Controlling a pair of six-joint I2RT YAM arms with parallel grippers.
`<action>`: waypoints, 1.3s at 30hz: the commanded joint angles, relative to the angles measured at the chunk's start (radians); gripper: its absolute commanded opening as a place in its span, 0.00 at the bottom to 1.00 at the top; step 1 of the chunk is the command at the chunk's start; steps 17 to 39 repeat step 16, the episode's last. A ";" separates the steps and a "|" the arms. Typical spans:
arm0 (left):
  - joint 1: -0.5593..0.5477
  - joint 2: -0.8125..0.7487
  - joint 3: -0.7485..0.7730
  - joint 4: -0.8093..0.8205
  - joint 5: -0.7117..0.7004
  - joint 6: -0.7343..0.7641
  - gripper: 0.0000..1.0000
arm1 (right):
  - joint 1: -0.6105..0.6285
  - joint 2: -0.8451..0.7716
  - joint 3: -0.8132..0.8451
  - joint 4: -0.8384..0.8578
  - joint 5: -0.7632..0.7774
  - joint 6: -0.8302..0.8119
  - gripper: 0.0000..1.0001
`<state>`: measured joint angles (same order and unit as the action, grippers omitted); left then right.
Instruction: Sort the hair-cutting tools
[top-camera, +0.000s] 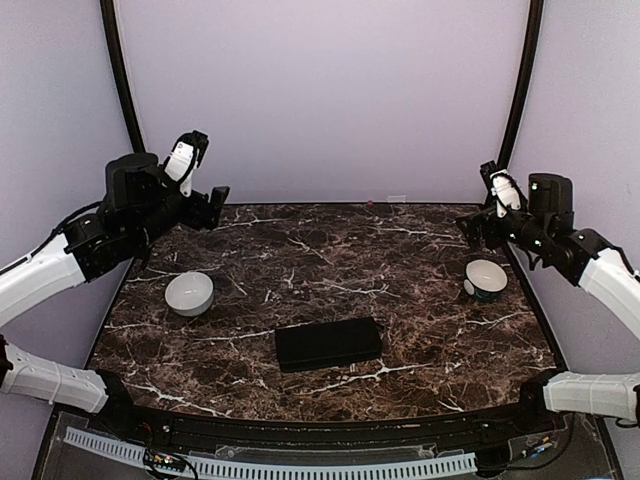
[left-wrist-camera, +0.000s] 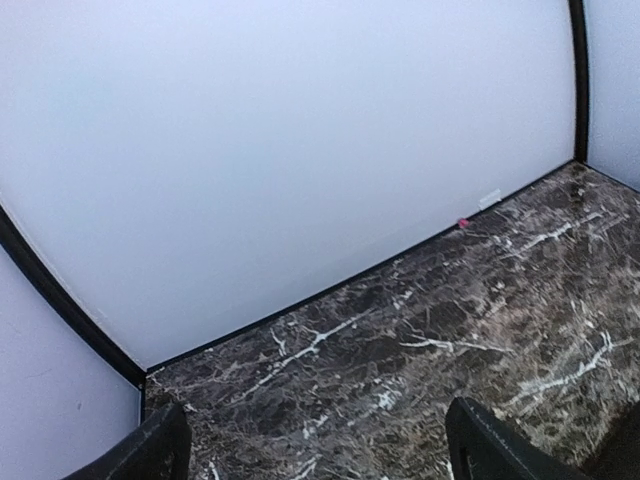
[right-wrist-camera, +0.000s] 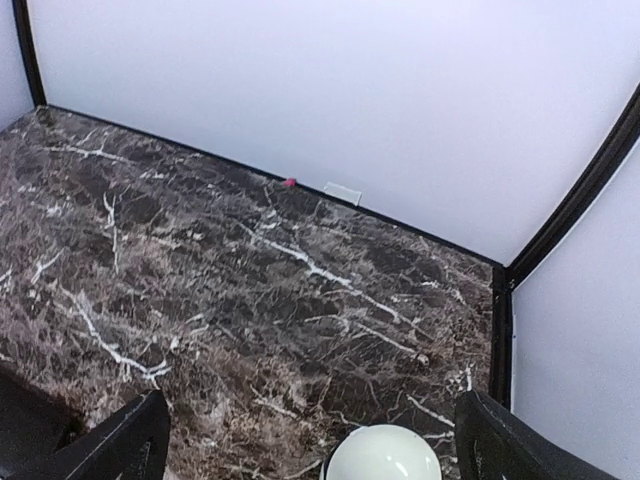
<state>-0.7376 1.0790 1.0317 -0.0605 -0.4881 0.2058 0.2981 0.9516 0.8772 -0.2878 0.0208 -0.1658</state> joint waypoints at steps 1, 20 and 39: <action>0.108 0.086 0.151 -0.088 0.074 -0.100 0.95 | -0.008 0.025 0.121 0.115 0.099 0.067 1.00; 0.222 -0.027 -0.244 0.243 0.016 -0.176 0.99 | -0.118 0.099 0.022 0.256 0.091 0.167 1.00; 0.222 -0.027 -0.244 0.243 0.016 -0.176 0.99 | -0.118 0.099 0.022 0.256 0.091 0.167 1.00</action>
